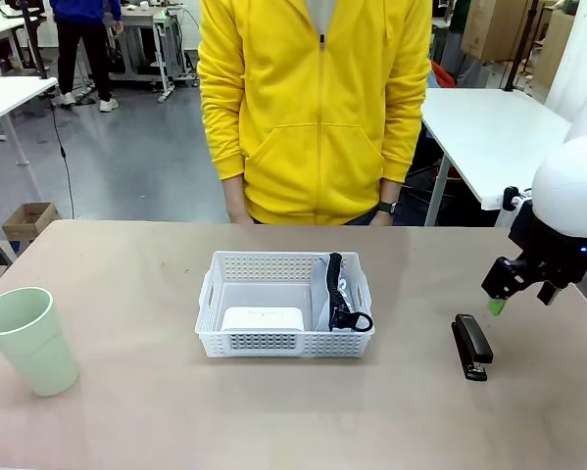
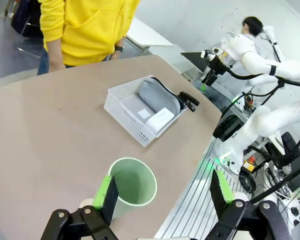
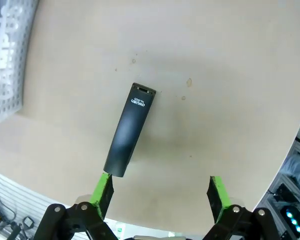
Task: Efficiently arrange items inside the basket to fit them all.
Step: Pick up the Stapler and place it inside the Organizing basket.
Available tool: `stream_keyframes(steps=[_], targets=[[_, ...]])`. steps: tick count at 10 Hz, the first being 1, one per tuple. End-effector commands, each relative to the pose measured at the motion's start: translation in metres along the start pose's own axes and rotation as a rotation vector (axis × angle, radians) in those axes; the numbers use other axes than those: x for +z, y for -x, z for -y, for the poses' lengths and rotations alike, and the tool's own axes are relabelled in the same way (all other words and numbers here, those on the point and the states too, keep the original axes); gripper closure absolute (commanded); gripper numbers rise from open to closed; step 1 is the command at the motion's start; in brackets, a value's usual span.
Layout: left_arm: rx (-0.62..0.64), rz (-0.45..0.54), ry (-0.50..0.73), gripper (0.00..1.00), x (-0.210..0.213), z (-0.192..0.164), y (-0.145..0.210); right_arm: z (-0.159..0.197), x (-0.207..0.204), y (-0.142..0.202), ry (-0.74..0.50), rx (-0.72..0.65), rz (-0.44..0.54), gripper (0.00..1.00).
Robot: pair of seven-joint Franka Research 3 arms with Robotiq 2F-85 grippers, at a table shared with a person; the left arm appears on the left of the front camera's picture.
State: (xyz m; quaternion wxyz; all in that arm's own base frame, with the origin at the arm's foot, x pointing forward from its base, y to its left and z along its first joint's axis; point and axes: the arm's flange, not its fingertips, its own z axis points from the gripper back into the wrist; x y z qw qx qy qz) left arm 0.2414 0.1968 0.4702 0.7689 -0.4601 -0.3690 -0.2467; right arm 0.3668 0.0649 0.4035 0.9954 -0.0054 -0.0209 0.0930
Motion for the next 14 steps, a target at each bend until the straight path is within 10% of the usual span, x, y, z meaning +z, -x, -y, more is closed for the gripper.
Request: stream_keyframes(steps=[1,8,14], targets=[[-0.02,0.016,0.013,0.03,0.0,0.002,-0.002,-0.027,-0.013,-0.007,0.052,-0.158,0.005,0.0],[-0.02,0.016,0.013,0.03,0.0,0.002,-0.002,-0.029,-0.115,0.005,-0.009,-0.216,-0.129,0.0],[-0.02,0.016,0.013,0.03,0.0,0.002,-0.002,-0.023,-0.123,0.001,-0.019,-0.226,-0.099,0.0]])
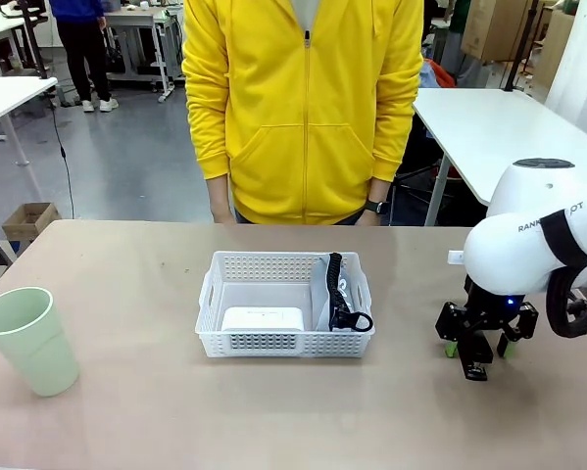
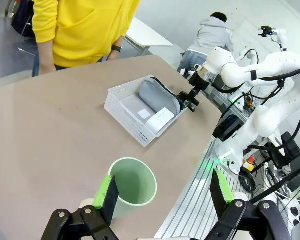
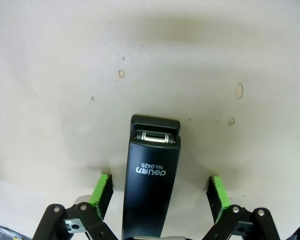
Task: Efficiently arrange items inside the basket to fit them all.
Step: Pick up the Stapler and place it inside the Organizing basket.
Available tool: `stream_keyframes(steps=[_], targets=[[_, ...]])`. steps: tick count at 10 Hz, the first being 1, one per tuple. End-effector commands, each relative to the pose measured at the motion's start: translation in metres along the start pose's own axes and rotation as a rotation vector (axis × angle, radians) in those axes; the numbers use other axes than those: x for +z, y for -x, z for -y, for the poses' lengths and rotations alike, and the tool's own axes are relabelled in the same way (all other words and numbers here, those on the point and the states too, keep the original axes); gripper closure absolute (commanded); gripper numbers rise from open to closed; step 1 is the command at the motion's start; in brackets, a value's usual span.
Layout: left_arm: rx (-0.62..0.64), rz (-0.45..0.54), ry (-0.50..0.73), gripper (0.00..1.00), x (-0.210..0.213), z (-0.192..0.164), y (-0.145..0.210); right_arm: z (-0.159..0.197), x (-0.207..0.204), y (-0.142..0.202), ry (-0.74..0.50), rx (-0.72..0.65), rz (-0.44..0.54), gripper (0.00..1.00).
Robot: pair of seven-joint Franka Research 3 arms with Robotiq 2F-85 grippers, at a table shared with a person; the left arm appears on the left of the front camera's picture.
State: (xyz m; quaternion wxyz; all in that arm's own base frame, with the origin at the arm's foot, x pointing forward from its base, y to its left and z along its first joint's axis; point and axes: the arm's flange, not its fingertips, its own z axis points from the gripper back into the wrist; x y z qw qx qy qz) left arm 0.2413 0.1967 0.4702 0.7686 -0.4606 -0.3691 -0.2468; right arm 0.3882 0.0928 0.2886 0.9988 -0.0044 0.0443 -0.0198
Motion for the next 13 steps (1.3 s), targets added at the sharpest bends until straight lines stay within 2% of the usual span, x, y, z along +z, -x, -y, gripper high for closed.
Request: stream_keyframes(steps=[1,2,3,5,6,8,13], targets=[[-0.02,0.015,0.012,0.03,0.0003,0.0018,-0.0016,0.0057,-0.0108,0.0189,0.005,0.0,0.032,0.47],[-0.02,0.015,0.012,0.03,0.0003,0.0018,-0.0016,0.0051,-0.0102,0.0182,0.007,0.003,0.031,0.57],[-0.02,0.015,0.012,0.03,0.0003,0.0018,-0.0016,0.0053,-0.0099,0.0185,0.008,0.003,0.032,1.0],[-0.02,0.015,0.012,0.03,0.0003,0.0018,-0.0016,0.0057,-0.0106,0.0166,0.016,0.004,0.03,1.0],[-0.02,0.015,0.012,0.03,0.0003,0.0018,-0.0016,0.0045,-0.0106,0.0157,0.019,0.006,0.021,0.81],[-0.02,0.015,0.012,0.03,0.0003,0.0018,-0.0016,0.003,-0.0108,0.0152,0.025,0.01,0.018,1.0],[-0.02,0.015,0.012,0.03,0.0003,0.0018,-0.0016,-0.0005,-0.0085,0.0137,0.024,0.046,0.023,1.0]])
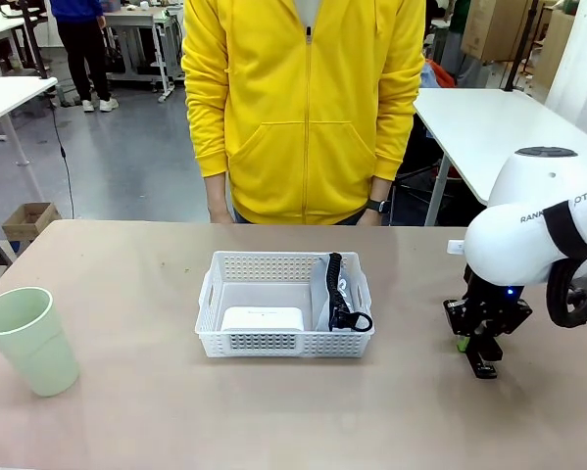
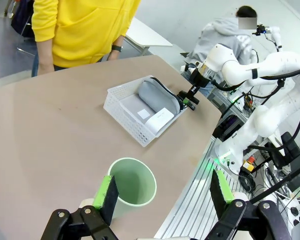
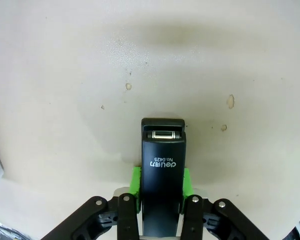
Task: Efficiently arrange items inside the basket to fit them all.
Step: Pick up the Stapler and place it inside the Organizing basket.
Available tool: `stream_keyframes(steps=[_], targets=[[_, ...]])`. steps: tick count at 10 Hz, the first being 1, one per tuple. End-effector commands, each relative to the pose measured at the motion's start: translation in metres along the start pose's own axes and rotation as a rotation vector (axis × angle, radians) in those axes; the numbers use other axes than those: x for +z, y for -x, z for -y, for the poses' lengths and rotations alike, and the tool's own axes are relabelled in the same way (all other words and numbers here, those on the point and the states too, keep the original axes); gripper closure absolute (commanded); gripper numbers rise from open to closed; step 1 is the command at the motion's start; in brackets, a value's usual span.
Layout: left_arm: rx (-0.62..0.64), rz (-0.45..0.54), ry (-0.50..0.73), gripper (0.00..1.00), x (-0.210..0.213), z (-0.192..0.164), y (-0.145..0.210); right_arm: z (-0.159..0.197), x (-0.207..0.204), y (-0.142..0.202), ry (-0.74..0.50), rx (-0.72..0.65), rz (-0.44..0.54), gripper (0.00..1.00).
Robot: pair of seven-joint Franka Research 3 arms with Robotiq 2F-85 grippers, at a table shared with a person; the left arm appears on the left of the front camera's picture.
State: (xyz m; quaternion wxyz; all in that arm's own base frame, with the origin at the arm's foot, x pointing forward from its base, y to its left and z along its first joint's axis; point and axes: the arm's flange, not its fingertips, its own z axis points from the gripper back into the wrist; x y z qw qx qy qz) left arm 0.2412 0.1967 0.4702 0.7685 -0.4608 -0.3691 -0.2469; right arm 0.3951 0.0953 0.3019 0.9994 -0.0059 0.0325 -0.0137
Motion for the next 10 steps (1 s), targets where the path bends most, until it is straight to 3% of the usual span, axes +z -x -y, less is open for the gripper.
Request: stream_keyframes(steps=[1,5,6,8,9,10], targets=[[-0.02,0.015,0.011,0.03,0.0,0.002,-0.002,-0.001,-0.01,0.021,0.018,0.065,0.034,1.0],[-0.02,0.015,0.011,0.03,0.0,0.002,-0.002,-0.045,0.113,0.051,0.083,0.499,0.325,1.0],[-0.02,0.015,0.011,0.03,0.0,0.002,-0.002,-0.051,0.128,0.06,0.086,0.612,0.344,1.0],[-0.02,0.015,0.011,0.03,0.0,0.002,-0.002,-0.043,0.14,0.07,-0.047,0.954,0.311,1.0],[-0.02,0.015,0.011,0.03,0.0,0.002,-0.002,-0.031,0.137,0.068,-0.083,0.952,0.295,1.0],[-0.02,0.015,0.011,0.03,0.0,0.002,-0.002,-0.022,0.131,0.064,-0.103,0.843,0.287,1.0]])
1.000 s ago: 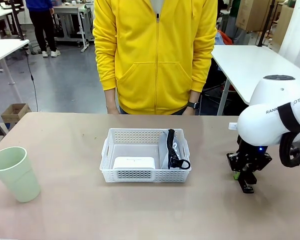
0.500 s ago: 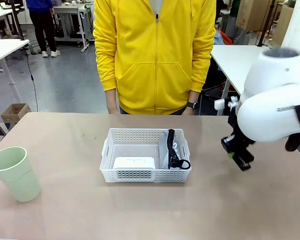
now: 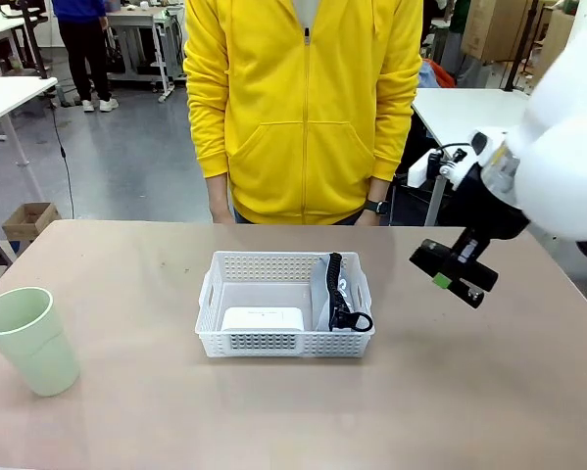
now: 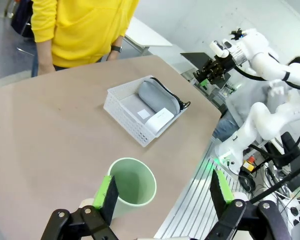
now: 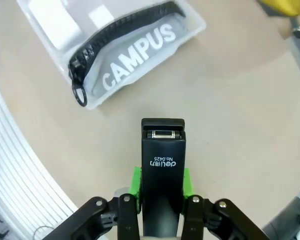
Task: Efficiently arrange items inside the basket to fit them all.
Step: Pick up the Stapler and place it inside the Organizing basket.
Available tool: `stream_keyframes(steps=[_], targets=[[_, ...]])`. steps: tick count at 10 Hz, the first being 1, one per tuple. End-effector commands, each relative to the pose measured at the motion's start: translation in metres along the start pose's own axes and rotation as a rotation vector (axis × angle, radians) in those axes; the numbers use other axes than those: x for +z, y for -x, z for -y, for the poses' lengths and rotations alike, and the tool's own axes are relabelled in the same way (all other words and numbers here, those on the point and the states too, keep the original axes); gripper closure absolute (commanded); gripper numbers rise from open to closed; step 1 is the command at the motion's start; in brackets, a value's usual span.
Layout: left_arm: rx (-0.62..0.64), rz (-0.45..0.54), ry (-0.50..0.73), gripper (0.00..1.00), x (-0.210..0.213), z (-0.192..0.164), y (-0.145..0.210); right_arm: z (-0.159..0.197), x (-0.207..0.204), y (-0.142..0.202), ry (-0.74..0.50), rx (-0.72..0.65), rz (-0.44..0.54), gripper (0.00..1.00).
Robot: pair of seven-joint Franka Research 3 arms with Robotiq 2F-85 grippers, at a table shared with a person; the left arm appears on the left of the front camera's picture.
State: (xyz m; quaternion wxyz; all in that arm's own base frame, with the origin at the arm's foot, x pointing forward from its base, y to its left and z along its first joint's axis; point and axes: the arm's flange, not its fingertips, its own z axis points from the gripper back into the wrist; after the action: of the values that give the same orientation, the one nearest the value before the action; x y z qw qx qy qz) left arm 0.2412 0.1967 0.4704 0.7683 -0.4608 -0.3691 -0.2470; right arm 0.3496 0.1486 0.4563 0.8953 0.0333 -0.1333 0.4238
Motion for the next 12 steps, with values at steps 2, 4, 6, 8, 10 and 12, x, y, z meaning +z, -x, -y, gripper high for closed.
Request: stream_keyframes(steps=[2,4,6,8,10,12], targets=[[-0.02,0.015,0.011,0.03,0.0,0.002,-0.001,-0.013,0.003,-0.01,0.06,-0.002,0.001,1.0],[-0.02,0.015,0.011,0.03,0.0,0.002,-0.001,-0.013,0.003,-0.01,0.06,-0.002,0.001,1.0],[-0.02,0.015,0.011,0.03,0.0,0.002,-0.001,-0.021,-0.003,-0.037,0.066,0.042,-0.089,0.64],[-0.02,0.015,0.011,0.03,0.0,0.002,-0.001,-0.05,-0.001,-0.124,0.22,0.096,-0.196,0.64],[-0.02,0.015,0.011,0.03,0.0,0.002,-0.001,-0.083,-0.026,-0.188,0.225,0.22,-0.248,0.64],[-0.02,0.015,0.011,0.03,0.0,0.002,-0.001,-0.117,-0.053,-0.221,0.184,0.284,-0.214,0.64]])
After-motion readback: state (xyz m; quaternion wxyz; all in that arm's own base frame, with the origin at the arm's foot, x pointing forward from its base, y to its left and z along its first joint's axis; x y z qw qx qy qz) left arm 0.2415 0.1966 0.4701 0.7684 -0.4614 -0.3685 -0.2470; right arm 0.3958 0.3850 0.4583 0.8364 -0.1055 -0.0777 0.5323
